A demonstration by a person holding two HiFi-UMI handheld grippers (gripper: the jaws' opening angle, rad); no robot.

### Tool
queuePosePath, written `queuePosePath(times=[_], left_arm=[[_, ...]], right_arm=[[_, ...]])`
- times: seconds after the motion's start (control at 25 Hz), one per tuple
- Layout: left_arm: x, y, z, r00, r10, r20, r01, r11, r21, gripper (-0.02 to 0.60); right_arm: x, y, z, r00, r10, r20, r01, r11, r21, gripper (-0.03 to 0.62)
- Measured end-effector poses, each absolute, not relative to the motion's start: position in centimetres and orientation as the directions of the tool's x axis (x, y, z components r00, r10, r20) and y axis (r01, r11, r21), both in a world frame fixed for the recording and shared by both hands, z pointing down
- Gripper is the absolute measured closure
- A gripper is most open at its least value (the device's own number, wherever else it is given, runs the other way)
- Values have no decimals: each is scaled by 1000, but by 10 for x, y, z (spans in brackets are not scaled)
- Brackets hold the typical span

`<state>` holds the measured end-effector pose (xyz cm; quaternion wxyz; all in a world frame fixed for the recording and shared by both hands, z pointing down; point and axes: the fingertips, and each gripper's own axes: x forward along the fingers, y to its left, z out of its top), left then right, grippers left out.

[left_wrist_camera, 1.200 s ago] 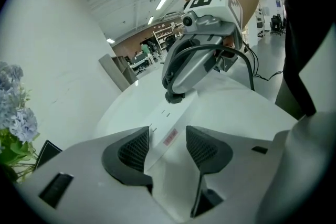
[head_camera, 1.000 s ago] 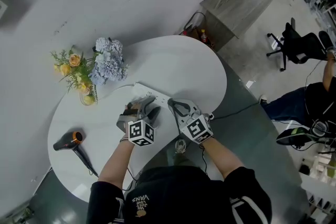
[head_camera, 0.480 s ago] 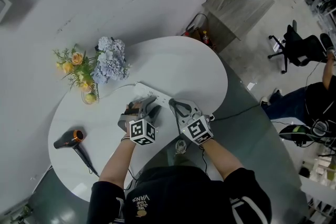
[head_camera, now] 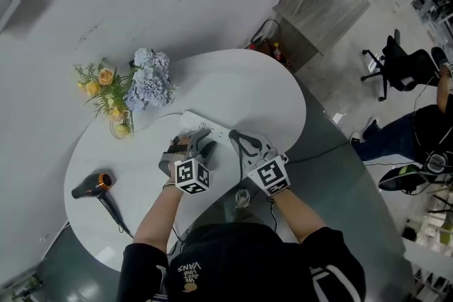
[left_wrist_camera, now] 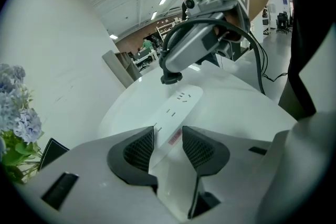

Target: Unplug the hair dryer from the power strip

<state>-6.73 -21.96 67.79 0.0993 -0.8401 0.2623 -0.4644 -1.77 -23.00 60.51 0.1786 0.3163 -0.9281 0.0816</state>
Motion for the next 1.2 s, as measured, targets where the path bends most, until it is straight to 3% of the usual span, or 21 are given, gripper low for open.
queuePosePath(times=[0.64, 0.92, 1.2], left_arm=[[-62, -215, 669, 443, -521, 730, -435, -837, -333, 397], [-62, -209, 631, 464, -623, 630, -579, -751, -317, 401], [-71, -191, 598, 416, -742, 525, -713, -625, -318, 481]], right_arm=[[16, -212, 585, -691, -630, 354, -693, 717, -78, 522], [32, -198, 569, -685, -649, 330, -711, 694, -111, 522], [44, -174, 552, -694, -654, 301, -707, 697, -118, 522]])
